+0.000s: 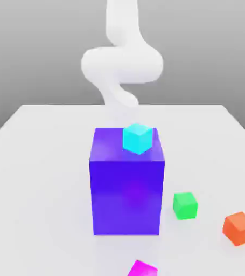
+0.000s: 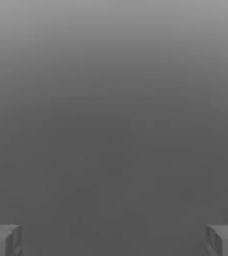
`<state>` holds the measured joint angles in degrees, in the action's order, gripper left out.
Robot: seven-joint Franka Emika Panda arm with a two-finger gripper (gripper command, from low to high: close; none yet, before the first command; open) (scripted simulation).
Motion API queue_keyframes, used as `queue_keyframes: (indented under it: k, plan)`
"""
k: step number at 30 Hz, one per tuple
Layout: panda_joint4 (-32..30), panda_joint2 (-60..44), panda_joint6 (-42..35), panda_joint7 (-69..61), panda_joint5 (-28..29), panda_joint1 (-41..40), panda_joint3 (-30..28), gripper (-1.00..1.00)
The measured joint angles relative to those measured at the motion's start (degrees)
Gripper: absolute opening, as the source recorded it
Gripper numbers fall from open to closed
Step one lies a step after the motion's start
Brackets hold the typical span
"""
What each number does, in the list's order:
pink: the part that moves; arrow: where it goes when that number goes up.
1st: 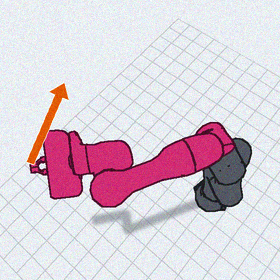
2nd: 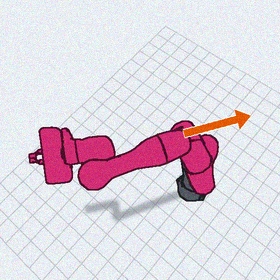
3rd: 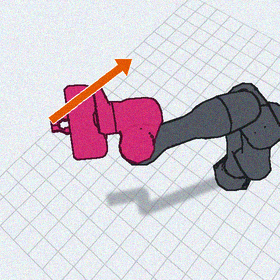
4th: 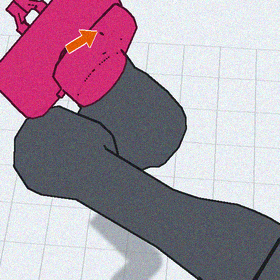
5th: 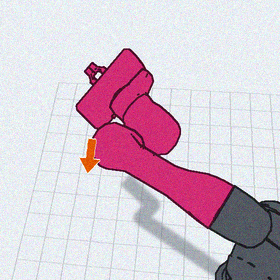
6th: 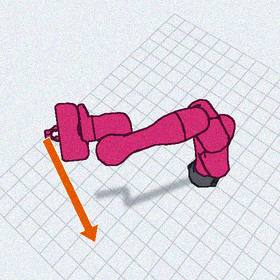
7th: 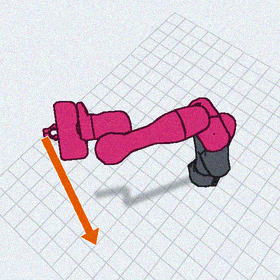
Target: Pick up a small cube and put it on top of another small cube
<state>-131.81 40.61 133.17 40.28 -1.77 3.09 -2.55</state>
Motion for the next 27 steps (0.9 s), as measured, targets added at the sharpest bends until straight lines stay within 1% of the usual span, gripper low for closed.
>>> queue_keyframes:
  k: [5,10,14,18,23,27]
  plan:
    - [0.0,-10.7,2.8,-11.5,-3.7,6.5,-5.4,0.0]
    - [-0.1,-21.2,5.5,-23.3,-8.2,11.2,-9.3,0.0]
    - [-0.1,-29.6,7.5,-32.7,-11.8,13.3,-10.6,0.0]
    - [-0.1,-37.8,9.7,-41.4,-14.5,14.3,-10.5,0.0]
    - [-0.3,-47.5,13.0,-50.4,-14.9,14.6,-10.0,0.0]
    - [-0.7,-54.6,16.1,-55.5,-12.4,14.5,-9.6,0.0]
